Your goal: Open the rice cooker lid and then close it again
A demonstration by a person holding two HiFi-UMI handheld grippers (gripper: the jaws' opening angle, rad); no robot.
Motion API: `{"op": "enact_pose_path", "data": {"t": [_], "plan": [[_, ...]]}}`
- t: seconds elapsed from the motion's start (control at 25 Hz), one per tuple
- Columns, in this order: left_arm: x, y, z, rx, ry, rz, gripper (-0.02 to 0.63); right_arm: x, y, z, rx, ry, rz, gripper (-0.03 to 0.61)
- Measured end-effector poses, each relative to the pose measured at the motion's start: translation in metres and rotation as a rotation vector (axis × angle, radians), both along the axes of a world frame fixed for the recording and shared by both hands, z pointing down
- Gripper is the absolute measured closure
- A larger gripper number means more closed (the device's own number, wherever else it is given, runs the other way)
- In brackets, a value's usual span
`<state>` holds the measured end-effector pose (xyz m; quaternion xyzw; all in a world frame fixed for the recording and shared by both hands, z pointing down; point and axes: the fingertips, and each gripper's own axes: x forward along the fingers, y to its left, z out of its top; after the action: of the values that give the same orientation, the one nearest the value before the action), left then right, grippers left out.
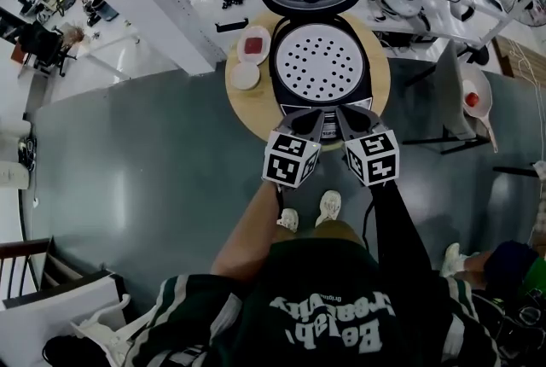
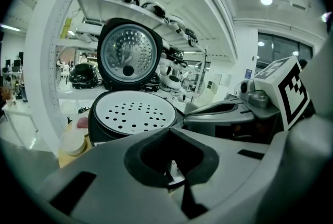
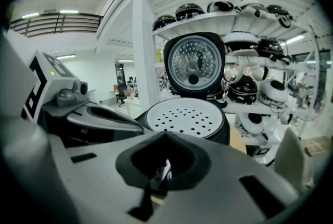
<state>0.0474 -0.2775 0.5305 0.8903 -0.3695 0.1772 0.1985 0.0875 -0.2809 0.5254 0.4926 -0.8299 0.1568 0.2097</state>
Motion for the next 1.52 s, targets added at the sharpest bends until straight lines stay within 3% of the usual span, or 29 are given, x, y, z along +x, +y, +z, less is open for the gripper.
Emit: {"op": "enact_pose_path", "data": {"t": [0.4,0.68,1.0,1.4,1.52], "plan": [[0.001,-0.001,-0.001,0.011,-0.013,-0.018,0.614,0.001,-0.002,-0.002,0.005,0.002,0.001,0.575],[-0.010,-0.009,-0.020,0.145,-0.045,-0.112,0.614,0.009,-0.006,-0.012,0.049,0.032,0.008,0.575],[-0.027,-0.033,-0.057,0.251,-0.068,-0.247,0.614,0.039,-0.023,-0.053,0.158,-0.018,0.024,0.575],[-0.031,-0.051,-0.111,0.417,-0.116,-0.321,0.614,0.055,-0.044,-0.106,0.290,-0.068,-0.003,0.575],[-0.036,-0.062,-0.128,0.439,-0.087,-0.357,0.614,0.058,-0.053,-0.127,0.328,-0.094,-0.019,0.575]]}}
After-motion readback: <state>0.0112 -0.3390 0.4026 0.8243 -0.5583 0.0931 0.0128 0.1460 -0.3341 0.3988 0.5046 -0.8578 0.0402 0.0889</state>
